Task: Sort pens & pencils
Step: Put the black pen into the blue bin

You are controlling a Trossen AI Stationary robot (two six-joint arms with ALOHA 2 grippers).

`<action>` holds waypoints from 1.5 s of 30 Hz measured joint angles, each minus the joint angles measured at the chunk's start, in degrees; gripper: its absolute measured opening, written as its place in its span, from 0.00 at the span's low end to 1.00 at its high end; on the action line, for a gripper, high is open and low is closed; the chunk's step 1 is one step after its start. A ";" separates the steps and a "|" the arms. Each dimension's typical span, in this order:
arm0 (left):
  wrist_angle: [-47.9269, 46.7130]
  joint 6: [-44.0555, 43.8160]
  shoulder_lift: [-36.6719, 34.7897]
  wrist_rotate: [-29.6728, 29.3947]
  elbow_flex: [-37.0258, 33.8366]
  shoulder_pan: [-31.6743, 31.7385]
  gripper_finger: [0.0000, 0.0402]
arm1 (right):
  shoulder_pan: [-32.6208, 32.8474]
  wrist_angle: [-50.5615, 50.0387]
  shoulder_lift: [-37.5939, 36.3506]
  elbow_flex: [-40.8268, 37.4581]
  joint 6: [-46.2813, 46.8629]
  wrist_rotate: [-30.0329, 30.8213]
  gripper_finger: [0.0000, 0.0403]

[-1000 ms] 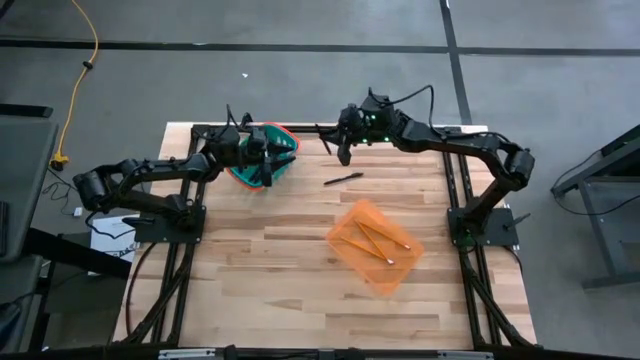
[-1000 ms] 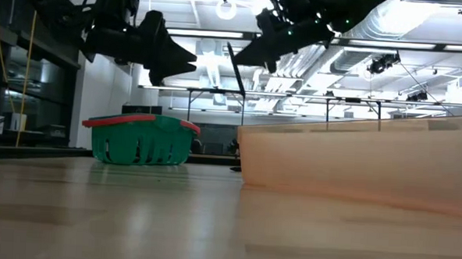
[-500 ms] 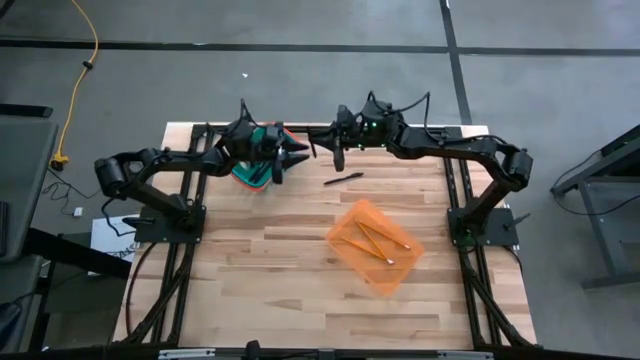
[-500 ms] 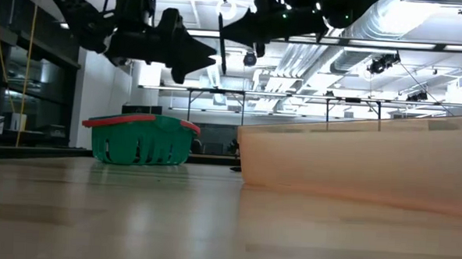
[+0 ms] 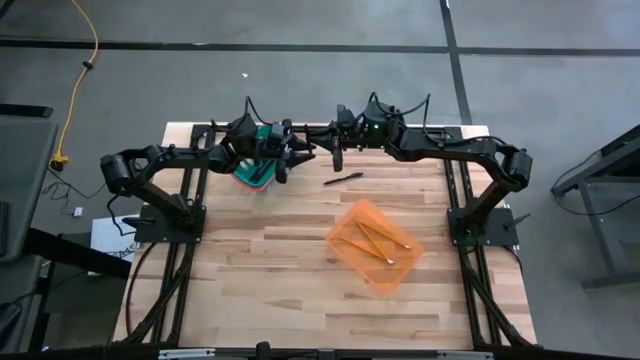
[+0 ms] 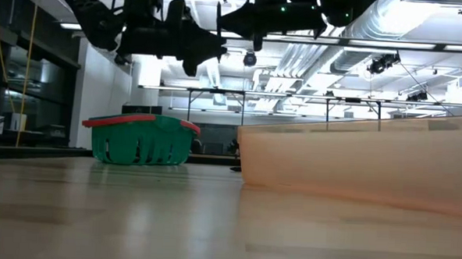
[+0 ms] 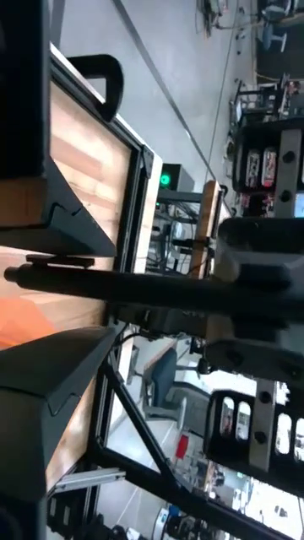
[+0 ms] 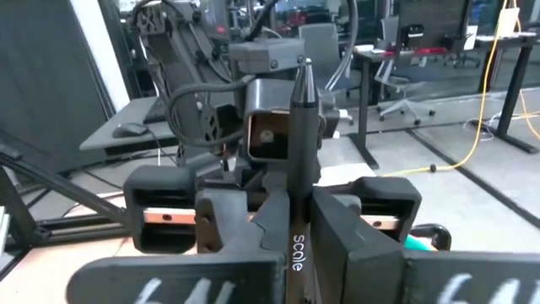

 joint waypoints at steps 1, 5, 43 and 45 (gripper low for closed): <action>-0.02 0.00 0.00 -0.23 0.00 0.02 0.31 | 0.04 0.24 0.00 0.00 -0.14 0.23 0.02; -0.25 0.00 0.35 -0.89 -0.01 0.02 0.22 | 0.33 0.91 0.00 0.00 -0.48 1.03 0.02; -23.16 7.78 -7.69 -11.21 -0.05 1.61 0.10 | -3.65 -25.19 -3.41 -0.02 -2.72 4.12 0.54; -29.44 8.82 -9.80 -15.03 -0.08 2.18 0.11 | -3.65 -29.30 -3.35 -0.02 -3.34 6.69 0.53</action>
